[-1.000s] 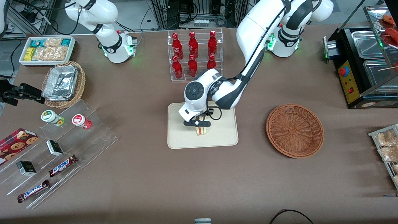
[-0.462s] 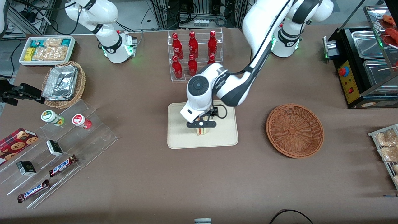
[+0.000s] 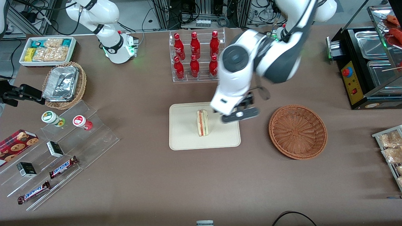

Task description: Place sandwich from basket to tray

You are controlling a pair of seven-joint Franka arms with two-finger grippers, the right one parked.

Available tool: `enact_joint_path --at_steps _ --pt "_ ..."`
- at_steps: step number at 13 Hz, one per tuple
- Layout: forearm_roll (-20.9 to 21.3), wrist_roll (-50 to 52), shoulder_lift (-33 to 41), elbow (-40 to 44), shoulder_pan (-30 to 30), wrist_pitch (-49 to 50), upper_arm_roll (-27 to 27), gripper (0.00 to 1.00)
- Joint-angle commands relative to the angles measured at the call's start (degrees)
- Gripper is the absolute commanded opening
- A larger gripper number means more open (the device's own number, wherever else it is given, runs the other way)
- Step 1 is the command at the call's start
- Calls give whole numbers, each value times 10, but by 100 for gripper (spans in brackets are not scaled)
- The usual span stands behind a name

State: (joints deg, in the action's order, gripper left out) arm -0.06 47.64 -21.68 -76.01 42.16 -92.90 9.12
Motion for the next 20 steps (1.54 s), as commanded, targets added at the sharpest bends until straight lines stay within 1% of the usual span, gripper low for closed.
enact_joint_path --at_steps 1,4,8,10,13,14,15,16,17,18,19,20 --pt "3 3 58 -21 6 50 43 99" --pt "1 -114 96 -20 6 104 120 100" --pt "2 -216 125 -19 6 124 196 100" --pt "2 -258 131 -20 6 128 229 100" --pt "2 -310 132 -20 4 140 260 100" --pt "-3 -329 133 -21 -9 144 261 100" --pt "-7 -342 136 -21 -76 148 221 100" --pt "-3 -348 146 -20 -128 153 147 100" --pt "-1 -349 155 -22 -199 153 85 100" --pt "-1 -350 158 -22 -243 154 31 100" --pt "0 -356 159 -24 -281 154 -4 100" --pt "0 -367 162 -33 -305 154 -34 100"
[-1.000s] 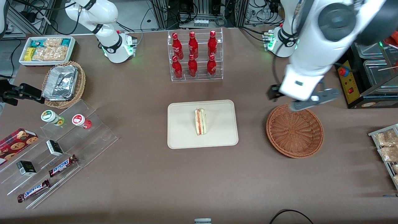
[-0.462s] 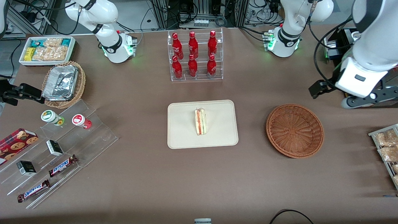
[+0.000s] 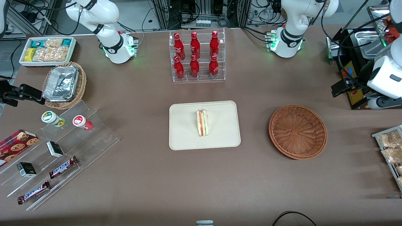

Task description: Place sandwich from basket to tray

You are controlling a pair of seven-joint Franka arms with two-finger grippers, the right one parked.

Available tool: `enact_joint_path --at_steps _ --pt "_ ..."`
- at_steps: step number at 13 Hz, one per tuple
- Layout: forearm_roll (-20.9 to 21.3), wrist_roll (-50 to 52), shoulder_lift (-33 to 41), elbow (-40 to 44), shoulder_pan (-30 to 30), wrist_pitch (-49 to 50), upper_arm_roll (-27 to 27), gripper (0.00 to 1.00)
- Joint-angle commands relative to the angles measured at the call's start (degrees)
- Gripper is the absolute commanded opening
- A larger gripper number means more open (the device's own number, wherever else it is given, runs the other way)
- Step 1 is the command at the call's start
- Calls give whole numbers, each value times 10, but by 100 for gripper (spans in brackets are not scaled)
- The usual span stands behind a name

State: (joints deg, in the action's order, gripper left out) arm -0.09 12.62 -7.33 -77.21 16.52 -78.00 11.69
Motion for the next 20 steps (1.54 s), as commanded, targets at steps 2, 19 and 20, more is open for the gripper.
enact_joint_path --at_steps 2,19,20 --pt "0 -19 35 -37 -109 0 -119 100" --pt "4 -41 104 -93 -134 -11 -154 100" --pt "6 -41 101 -89 -134 -11 -154 100"
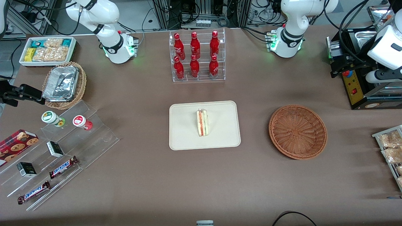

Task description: Place sandwich from basket to tray

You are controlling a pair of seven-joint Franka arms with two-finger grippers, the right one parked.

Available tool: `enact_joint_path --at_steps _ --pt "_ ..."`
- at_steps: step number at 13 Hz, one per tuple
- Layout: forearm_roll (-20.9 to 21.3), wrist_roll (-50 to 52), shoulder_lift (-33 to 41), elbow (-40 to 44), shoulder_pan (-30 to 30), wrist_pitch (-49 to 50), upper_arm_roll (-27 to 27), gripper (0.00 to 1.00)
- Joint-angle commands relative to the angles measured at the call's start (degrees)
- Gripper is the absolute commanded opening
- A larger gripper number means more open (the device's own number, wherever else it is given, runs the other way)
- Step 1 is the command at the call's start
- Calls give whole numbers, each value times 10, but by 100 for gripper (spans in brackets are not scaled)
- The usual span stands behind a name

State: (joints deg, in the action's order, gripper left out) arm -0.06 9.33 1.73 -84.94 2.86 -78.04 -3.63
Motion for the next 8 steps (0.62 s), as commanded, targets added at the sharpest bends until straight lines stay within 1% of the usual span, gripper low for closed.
enact_joint_path --at_steps 1,2,4,8 --pt "13 -8 7 -8 2 -10 -1 100" --pt "14 -9 0 -4 2 -9 -1 100" --pt "30 -8 -14 10 2 -6 -3 100" --pt "30 -10 -16 20 1 -3 1 100"
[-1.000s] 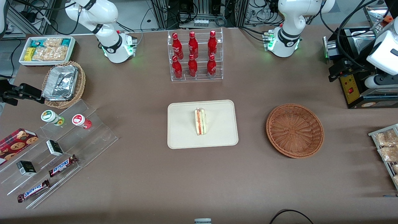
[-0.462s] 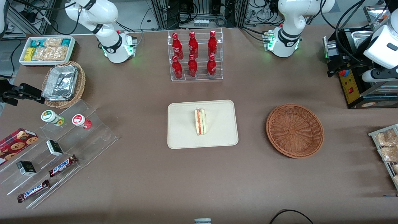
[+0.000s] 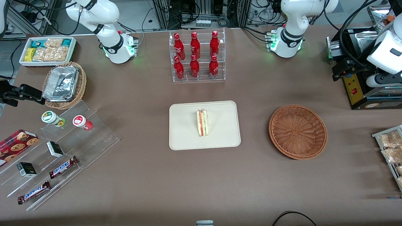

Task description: Place sandwich from basket to tray

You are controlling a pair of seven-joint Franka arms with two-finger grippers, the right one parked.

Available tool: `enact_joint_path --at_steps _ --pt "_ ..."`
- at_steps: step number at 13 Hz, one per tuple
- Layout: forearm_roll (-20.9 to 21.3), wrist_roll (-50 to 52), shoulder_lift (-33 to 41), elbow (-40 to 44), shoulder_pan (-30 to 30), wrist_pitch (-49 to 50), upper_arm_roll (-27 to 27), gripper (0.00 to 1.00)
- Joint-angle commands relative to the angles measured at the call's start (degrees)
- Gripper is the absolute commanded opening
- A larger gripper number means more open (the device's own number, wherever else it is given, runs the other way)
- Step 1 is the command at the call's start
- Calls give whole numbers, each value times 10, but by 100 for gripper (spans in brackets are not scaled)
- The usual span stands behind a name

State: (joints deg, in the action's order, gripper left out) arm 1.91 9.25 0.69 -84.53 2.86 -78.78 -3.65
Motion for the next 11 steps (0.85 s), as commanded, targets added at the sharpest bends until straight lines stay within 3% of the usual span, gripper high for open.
enact_joint_path --at_steps 1,11 --pt "10 -9 -5 16 1 5 5 100" --pt "4 -54 -3 15 -19 6 22 100"
